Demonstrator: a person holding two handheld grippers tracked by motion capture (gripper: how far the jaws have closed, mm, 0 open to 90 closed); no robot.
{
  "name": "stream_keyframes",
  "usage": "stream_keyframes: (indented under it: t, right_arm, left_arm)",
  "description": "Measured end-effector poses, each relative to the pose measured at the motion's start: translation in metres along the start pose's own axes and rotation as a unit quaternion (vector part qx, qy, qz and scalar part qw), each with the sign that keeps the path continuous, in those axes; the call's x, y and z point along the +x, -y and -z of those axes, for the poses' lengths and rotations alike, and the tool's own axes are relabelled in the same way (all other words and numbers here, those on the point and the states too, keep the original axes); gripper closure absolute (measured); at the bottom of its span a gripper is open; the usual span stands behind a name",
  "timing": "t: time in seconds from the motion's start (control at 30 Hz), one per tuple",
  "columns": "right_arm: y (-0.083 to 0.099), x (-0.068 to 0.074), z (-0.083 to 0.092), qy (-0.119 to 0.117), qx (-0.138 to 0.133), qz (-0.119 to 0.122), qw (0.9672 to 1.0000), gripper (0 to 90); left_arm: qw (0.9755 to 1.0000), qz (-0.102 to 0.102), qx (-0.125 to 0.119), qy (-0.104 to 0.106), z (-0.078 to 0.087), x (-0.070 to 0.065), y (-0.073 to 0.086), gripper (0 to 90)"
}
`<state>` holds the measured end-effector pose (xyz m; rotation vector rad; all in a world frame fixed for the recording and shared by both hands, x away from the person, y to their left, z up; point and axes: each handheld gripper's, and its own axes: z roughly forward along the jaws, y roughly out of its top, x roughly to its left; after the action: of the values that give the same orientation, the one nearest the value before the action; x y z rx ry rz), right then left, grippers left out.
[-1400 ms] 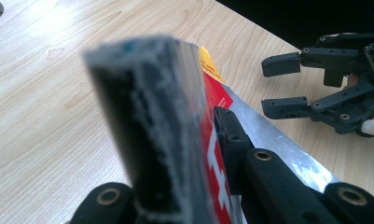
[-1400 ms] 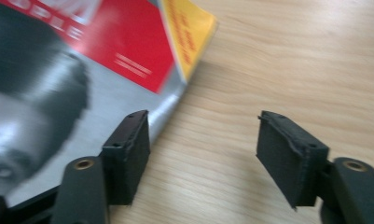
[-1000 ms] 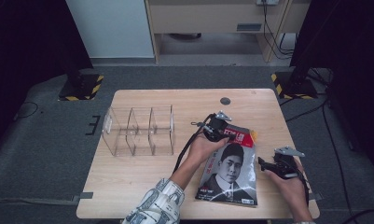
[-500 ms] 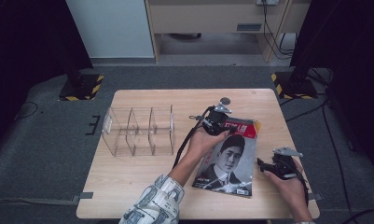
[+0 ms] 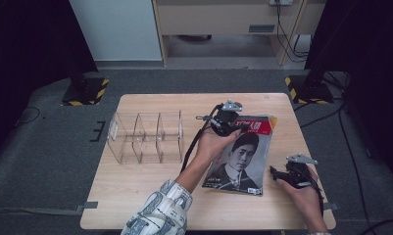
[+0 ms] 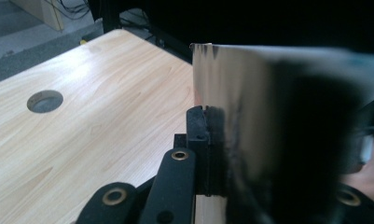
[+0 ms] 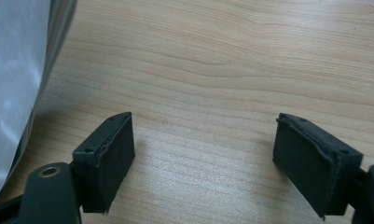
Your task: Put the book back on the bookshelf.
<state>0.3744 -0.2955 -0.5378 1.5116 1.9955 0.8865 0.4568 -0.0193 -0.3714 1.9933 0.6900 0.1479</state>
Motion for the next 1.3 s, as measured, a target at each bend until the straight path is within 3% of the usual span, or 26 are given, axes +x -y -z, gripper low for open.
stream_keyframes:
  t: [0.3, 0.73, 1.3]
  right_arm:
    - [0.000, 0.001, 0.000, -0.003, -0.001, 0.003, 1.0000, 20.5]
    - [-0.001, 0.002, -0.001, -0.004, 0.000, 0.005, 1.0000, 20.7]
    - [-0.001, 0.002, -0.001, -0.005, 0.002, 0.005, 1.0000, 20.5]
  left_arm:
    - [0.9998, -0.010, -0.015, -0.003, 0.012, -0.008, -0.014, 86.3]
    - [0.9984, -0.022, -0.051, -0.010, 0.043, -0.016, -0.035, 86.4]
    - [0.9969, -0.005, -0.076, -0.020, 0.066, -0.010, -0.037, 86.3]
